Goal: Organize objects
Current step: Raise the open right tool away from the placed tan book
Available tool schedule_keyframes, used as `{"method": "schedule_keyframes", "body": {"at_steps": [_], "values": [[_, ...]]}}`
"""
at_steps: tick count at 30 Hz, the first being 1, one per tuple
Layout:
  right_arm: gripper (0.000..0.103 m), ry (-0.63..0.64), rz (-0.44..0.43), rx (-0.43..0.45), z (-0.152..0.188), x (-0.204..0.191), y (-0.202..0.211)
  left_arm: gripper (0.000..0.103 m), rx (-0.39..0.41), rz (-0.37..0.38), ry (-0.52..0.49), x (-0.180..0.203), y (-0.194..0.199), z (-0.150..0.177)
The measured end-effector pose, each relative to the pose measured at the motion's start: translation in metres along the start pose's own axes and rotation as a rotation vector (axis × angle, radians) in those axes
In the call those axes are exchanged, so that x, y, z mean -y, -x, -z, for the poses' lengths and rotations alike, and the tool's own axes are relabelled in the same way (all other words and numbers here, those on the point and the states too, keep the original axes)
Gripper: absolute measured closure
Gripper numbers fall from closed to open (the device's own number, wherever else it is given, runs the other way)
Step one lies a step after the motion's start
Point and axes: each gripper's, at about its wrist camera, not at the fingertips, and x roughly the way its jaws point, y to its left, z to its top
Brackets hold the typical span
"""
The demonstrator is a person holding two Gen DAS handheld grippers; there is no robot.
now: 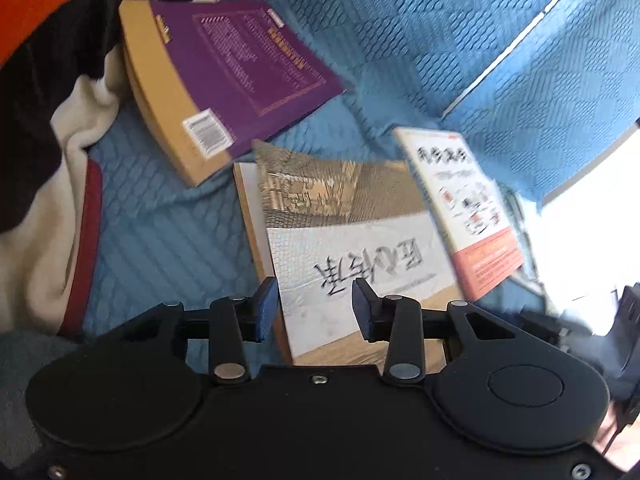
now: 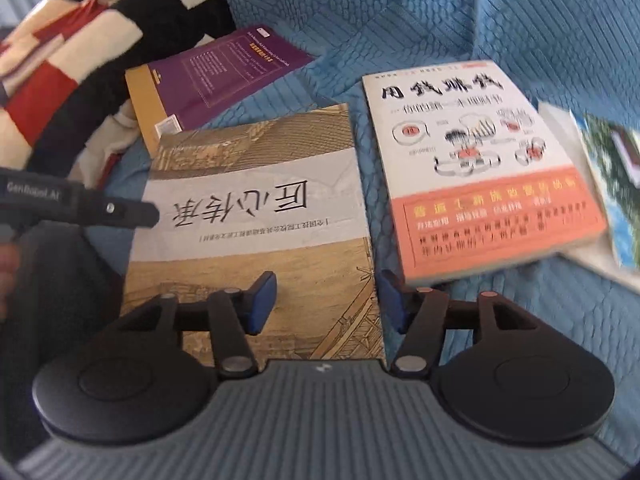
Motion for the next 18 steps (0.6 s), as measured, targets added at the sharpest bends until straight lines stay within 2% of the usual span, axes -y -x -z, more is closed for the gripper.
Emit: {"method": "schedule_keyframes", "body": {"at_steps": [4, 9, 18], "values": [[0.048, -0.056, -0.024, 0.008, 0.009, 0.001, 0.007, 0.066, 0.006, -0.01, -0.039, 0.009, -0.003, -0.014], [0.049, -0.098, -0.021, 0.025, 0.017, -0.008, 0.009, 0.066, -0.016, -0.025, -0.088, 0.012, -0.01, -0.027], [0.049, -0.135, -0.023, 0.016, 0.025, -0.024, 0.011, 0.066, -0.038, -0.048, -0.099, 0.003, -0.025, -0.034]]}}
